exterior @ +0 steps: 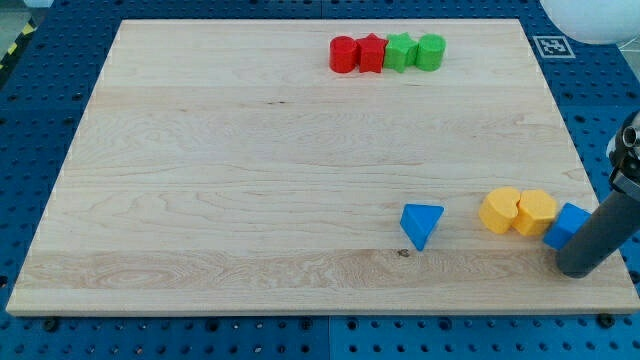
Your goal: Move your arm to center right
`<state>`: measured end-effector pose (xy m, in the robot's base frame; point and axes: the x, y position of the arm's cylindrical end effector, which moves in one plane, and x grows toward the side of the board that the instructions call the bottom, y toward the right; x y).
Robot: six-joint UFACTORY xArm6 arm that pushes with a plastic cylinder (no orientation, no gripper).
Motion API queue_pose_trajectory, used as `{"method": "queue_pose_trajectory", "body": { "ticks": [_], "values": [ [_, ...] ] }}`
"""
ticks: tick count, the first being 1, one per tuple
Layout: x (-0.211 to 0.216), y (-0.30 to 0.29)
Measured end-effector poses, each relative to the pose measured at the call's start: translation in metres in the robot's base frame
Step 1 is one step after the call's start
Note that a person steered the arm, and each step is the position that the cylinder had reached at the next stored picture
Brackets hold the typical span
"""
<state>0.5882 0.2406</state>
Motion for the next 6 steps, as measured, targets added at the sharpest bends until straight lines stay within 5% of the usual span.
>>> {"method": "queue_pose_trajectory", "body": {
  "ticks": [3, 6],
  "values": [
    [-0.002, 0.085],
    [-0.165, 0.03]
  ]
}}
